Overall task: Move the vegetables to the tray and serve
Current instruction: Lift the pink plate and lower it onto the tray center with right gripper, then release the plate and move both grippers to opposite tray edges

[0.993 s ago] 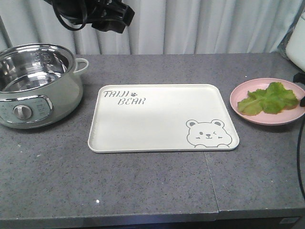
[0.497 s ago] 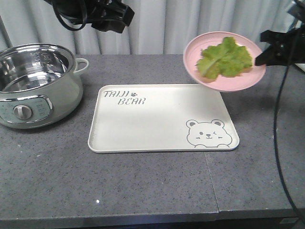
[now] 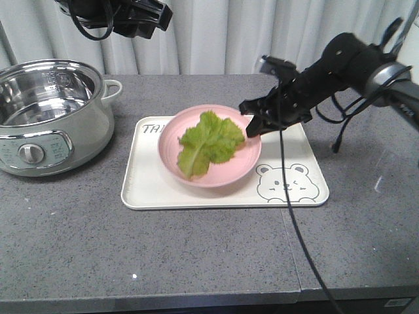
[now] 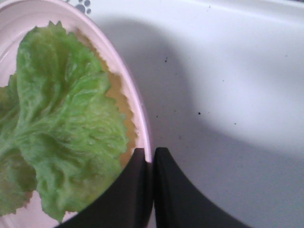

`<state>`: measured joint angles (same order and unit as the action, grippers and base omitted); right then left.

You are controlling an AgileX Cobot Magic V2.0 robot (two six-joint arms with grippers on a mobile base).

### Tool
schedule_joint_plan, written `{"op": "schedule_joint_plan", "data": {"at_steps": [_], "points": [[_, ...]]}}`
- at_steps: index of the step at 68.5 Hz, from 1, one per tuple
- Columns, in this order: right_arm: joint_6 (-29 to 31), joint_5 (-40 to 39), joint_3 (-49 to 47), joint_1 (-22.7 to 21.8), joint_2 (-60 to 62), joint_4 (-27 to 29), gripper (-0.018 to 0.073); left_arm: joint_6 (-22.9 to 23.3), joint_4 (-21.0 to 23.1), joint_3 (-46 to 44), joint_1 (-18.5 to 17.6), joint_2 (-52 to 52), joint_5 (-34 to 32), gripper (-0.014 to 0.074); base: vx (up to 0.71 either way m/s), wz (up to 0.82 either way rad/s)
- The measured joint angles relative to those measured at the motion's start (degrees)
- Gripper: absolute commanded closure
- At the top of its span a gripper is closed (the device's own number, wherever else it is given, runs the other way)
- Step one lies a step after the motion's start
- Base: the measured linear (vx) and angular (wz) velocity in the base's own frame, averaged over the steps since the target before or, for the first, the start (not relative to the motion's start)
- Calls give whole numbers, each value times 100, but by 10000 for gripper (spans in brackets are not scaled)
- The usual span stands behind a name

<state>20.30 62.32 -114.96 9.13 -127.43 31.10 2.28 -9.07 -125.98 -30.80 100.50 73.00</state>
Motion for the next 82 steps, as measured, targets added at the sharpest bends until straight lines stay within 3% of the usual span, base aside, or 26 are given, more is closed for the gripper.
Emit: {"op": "schedule_joint_plan", "data": {"at_steps": [10,22,27,50,63,82], "points": [[-6,-12,0,156,-69,-405,371,185,-52,0,0,0,0,209,0,0],[-6,-17,0,169,-69,-469,103,375,-239,160,0,5,-6,209,0,0],[-6,-17,0,169,-69,-470,53,424,-322,420,0,5,-12,209,0,0],[-1035,656,0,-74,526,-1406,100,973,-411,2057,287,83,-51,209,0,0],[-1454,868,-2,-175,832,-2103,109,1230,-410,2349,539,118,-102,209,0,0],[-1649,892,58,-175,850,-2308,109,1324,-250,2349,713,676,-108,209,0,0]]}}
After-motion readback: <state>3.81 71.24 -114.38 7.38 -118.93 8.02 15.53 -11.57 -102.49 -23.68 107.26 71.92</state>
